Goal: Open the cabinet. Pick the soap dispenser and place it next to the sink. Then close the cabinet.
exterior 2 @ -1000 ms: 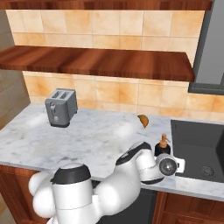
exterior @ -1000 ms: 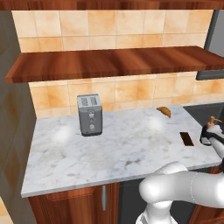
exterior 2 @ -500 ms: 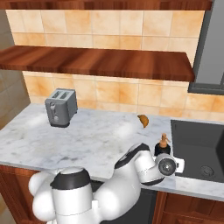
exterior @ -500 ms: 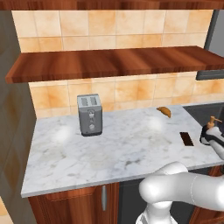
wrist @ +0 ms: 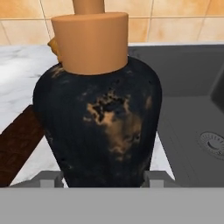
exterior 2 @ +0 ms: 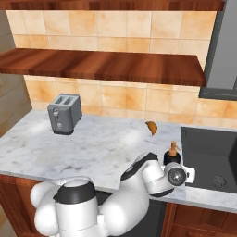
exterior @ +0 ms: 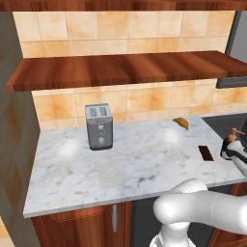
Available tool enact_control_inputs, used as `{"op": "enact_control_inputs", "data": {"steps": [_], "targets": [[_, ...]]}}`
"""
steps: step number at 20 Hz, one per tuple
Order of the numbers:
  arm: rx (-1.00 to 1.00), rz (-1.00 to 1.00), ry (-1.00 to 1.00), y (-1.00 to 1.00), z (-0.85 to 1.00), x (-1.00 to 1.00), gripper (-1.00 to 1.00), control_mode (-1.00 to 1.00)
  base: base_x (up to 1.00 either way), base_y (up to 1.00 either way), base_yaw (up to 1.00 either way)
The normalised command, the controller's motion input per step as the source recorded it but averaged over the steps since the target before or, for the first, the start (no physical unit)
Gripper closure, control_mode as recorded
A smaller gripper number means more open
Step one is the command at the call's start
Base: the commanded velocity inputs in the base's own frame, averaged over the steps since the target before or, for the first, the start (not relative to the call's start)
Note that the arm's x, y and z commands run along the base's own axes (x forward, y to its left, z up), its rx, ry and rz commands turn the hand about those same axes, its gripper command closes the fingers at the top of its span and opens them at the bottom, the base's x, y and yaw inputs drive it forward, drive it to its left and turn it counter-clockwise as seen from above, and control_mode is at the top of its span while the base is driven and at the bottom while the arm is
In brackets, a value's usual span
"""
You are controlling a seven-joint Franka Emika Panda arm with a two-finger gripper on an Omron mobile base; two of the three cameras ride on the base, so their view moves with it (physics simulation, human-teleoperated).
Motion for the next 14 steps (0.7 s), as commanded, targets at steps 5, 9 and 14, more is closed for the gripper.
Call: {"op": "enact_control_inputs", "data": {"steps": [5,9,14], "targets": [[0.00,0.00,0.00,0.00,0.00,0.00,-1.00,-1.00,0.00,0.00,0.00],[0.00,0.00,0.00,0.00,0.00,0.00,-1.00,-1.00,0.00,0.00,0.00],[0.00,0.00,-0.01,0.00,0.00,-0.12,-1.00,-1.00,0.00,0.00,0.00]]}}
